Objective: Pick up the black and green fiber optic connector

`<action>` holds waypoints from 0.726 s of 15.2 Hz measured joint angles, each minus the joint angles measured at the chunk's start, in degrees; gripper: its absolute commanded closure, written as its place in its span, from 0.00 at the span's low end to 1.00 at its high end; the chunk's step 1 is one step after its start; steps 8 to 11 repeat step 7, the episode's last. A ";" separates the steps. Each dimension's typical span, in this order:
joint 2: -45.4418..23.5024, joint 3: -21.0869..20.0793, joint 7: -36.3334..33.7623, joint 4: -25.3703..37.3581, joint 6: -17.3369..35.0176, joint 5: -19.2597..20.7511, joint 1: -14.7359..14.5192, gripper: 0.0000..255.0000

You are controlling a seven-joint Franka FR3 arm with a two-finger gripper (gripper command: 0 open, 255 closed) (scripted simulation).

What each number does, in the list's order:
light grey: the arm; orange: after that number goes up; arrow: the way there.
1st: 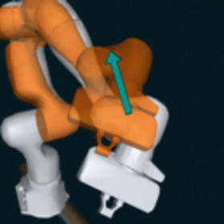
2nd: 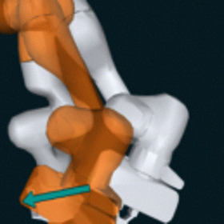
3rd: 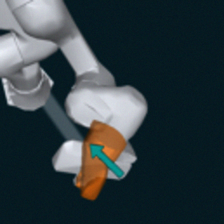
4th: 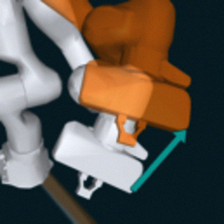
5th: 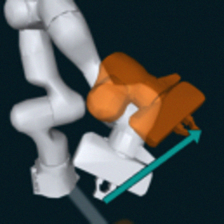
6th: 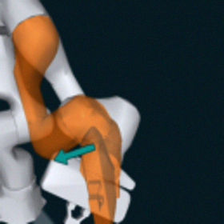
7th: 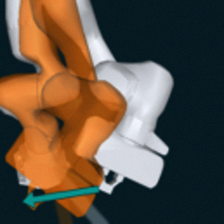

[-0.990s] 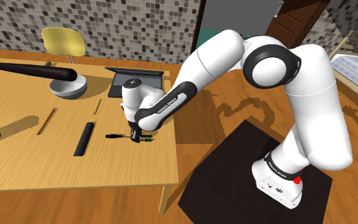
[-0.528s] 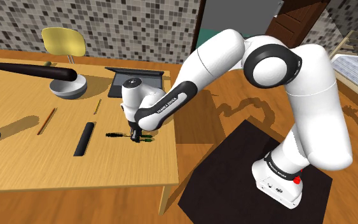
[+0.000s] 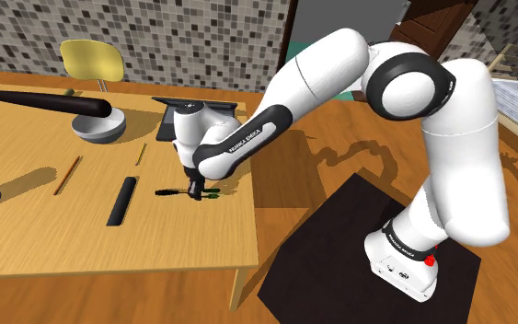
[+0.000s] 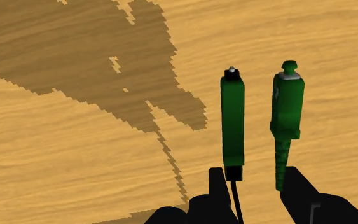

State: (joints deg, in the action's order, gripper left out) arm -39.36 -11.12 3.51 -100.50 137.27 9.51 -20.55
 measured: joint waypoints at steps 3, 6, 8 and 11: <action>1.65 -0.30 0.19 -0.42 -1.24 -0.33 0.24 1.00; 3.47 -0.62 0.48 -0.64 -2.82 -0.73 0.54 1.00; 3.71 -0.67 0.55 -0.59 -3.08 -0.79 0.59 1.00; 3.71 -0.67 0.55 -0.59 -3.08 -0.79 0.59 1.00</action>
